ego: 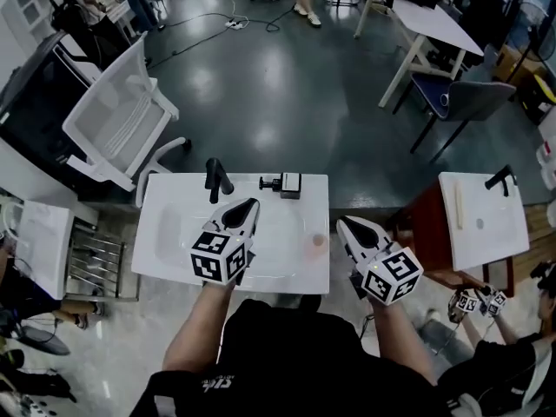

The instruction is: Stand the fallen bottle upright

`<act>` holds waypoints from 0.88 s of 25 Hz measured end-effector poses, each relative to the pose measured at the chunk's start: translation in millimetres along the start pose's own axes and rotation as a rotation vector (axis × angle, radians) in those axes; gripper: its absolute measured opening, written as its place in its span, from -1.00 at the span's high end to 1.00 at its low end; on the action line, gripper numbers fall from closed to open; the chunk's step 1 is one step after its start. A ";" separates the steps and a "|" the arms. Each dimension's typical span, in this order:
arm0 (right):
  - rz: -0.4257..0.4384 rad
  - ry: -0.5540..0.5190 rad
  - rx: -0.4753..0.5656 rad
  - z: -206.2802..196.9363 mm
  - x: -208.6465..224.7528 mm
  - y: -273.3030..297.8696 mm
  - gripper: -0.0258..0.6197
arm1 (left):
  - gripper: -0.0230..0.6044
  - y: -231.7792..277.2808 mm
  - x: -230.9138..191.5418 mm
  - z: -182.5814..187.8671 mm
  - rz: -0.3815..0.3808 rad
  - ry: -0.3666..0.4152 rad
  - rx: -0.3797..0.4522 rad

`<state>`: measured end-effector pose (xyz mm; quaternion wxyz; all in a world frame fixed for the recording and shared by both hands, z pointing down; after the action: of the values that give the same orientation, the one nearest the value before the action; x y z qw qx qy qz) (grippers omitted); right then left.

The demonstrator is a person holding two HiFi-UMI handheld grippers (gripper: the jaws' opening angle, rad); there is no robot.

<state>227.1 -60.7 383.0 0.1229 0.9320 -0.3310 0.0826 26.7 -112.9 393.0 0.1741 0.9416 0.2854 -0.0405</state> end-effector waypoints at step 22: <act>0.092 -0.117 -0.313 -54.7 60.3 196.2 0.66 | 0.52 119.7 -103.1 -87.6 0.033 -0.049 -0.196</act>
<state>144.3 -228.4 483.7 0.2432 0.8886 -0.3885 -0.0186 4.7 -229.1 529.6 0.2730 0.9234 0.2680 -0.0323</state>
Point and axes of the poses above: the fingertips, and each gripper's own axes: y forward along the fingers, x to its right, z out of its top, the point moved 2 cm from there along -y, backward along the fingers, and after that the axes turned 4 degrees about x, right-handed, at the moved point
